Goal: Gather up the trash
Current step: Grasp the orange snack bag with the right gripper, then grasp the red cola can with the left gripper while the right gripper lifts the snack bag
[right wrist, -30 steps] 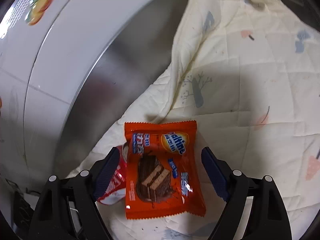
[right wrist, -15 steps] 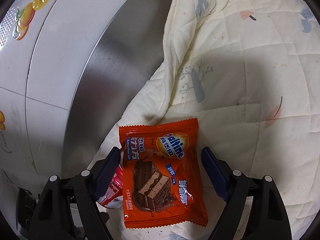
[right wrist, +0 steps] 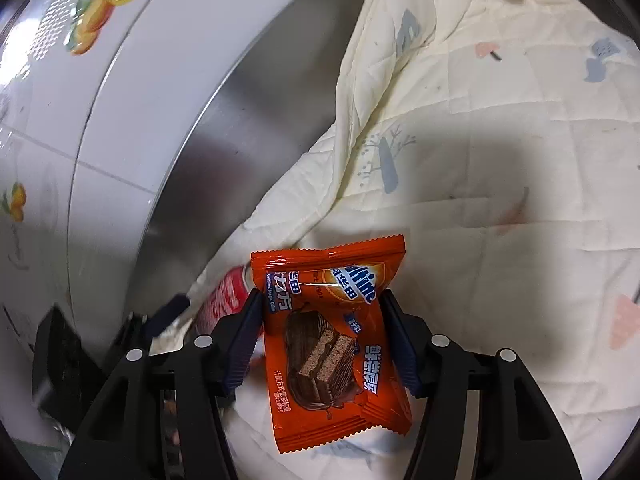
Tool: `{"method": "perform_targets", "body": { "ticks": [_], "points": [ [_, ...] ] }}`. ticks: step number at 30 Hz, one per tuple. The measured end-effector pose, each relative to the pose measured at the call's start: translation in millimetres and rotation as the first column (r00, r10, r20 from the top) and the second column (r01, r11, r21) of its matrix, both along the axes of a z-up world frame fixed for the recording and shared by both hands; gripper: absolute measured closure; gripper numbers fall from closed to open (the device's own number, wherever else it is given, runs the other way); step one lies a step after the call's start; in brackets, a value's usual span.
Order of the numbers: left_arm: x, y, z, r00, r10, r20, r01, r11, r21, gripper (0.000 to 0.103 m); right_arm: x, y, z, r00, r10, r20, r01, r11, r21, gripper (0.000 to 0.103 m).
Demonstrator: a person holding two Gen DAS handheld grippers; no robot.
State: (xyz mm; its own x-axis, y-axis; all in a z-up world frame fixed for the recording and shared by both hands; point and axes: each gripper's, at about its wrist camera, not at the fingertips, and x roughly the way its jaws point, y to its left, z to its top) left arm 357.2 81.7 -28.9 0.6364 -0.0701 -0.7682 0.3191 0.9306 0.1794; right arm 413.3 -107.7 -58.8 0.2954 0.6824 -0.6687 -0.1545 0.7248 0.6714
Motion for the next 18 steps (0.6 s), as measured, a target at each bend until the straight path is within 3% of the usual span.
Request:
{"method": "perform_targets", "body": {
  "ticks": [9,18],
  "points": [
    [6,-5,-8,1.0,-0.008,-0.02,0.008,1.0,-0.001,0.011,-41,-36,13,0.998,0.004,0.058,-0.001,0.999,-0.052,0.046],
    [7,-17,-13,1.0,0.004,-0.004,-0.004,0.999,0.037,0.026,-100,-81,18,0.993,-0.013,0.114,0.029,0.99,-0.14,0.046]
  ]
}}
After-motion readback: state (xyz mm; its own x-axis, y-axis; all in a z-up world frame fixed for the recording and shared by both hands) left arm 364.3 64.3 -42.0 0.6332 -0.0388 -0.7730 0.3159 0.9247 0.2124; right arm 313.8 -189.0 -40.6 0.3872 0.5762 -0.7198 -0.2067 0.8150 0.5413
